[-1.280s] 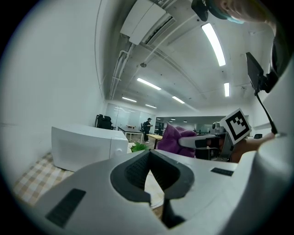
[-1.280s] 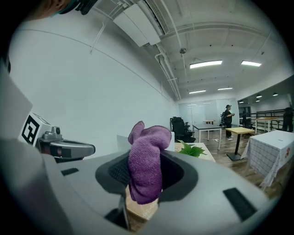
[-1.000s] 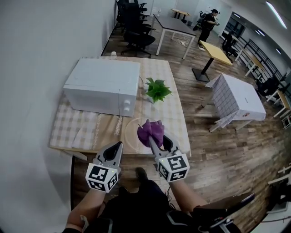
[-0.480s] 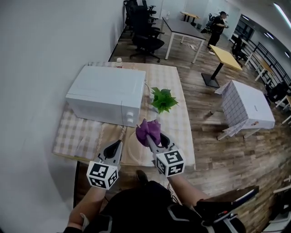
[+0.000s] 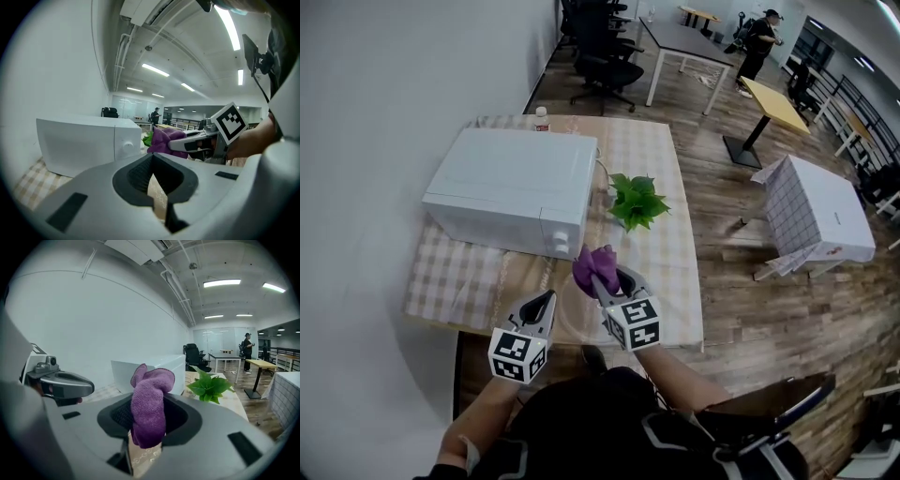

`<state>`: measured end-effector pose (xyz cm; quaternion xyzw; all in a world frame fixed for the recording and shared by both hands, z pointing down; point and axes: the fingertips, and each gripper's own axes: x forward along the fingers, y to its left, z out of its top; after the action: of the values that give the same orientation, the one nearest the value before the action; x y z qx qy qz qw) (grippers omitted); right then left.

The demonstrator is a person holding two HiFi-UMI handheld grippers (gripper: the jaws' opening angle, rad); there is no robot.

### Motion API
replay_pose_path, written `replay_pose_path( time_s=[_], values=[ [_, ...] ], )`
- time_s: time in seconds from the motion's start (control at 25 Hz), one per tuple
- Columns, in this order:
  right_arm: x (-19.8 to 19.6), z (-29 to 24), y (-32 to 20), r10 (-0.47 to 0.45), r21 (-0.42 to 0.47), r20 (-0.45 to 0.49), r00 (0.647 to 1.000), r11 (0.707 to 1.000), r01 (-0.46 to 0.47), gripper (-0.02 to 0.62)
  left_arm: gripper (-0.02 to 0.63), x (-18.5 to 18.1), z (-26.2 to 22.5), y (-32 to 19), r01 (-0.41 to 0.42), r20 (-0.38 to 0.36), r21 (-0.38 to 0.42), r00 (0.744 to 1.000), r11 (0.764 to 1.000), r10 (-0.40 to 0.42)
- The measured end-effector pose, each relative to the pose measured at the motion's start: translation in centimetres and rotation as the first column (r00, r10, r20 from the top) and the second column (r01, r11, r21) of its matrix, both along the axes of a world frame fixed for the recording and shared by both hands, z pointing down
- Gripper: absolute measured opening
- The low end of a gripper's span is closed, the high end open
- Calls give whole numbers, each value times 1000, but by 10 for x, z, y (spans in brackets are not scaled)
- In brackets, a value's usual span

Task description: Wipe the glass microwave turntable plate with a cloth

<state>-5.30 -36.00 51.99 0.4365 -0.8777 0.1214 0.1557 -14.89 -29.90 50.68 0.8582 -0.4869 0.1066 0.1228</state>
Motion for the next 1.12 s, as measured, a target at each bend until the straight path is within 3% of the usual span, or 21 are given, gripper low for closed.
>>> replay_pose_path(
  time_s=[0.52,1.12],
  values=[
    [-1,93,-36,-25,-150,-71,997,989,14,146,2,14,66,-32,11,24,-108,1000,994,-8],
    [-15,172,-57,-98,-287,-137,986,956,55,146,2,15,117,-41,54,59,-254,997,966,-40]
  ],
)
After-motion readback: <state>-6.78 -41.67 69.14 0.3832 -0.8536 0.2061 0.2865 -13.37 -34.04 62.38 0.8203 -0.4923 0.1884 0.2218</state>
